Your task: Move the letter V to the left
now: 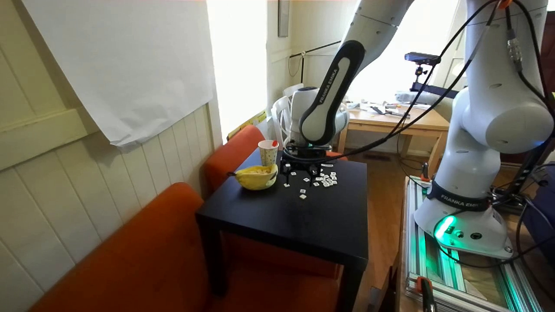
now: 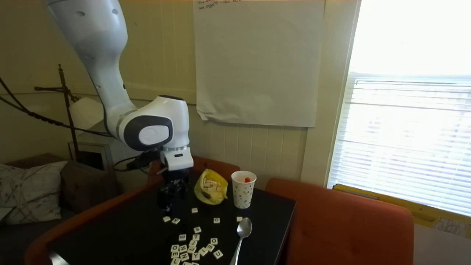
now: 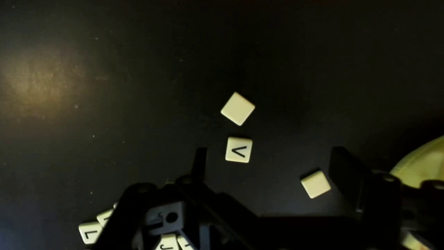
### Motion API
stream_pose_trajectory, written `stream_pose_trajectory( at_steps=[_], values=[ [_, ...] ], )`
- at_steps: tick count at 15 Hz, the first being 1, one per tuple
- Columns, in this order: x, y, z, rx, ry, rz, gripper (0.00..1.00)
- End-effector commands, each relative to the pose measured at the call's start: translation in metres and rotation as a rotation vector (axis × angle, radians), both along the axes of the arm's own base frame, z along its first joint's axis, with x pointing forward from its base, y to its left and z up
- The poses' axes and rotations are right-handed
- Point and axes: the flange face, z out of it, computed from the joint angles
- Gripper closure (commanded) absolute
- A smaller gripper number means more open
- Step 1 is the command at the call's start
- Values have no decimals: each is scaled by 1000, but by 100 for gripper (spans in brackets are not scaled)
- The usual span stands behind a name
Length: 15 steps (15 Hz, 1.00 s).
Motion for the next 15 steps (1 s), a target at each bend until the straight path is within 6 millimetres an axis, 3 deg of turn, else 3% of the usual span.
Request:
stream_pose_trajectory(
  at_steps=[1, 6, 11, 12, 15],
  values=[
    [-25, -10, 27, 18, -16, 199, 0],
    [-56, -36, 34, 4, 34, 485, 0],
    [-68, -52, 44, -16, 79, 754, 0],
    [-58, -47, 31, -6, 76, 659, 0],
    [-61, -50, 37, -9, 73, 721, 0]
  ],
)
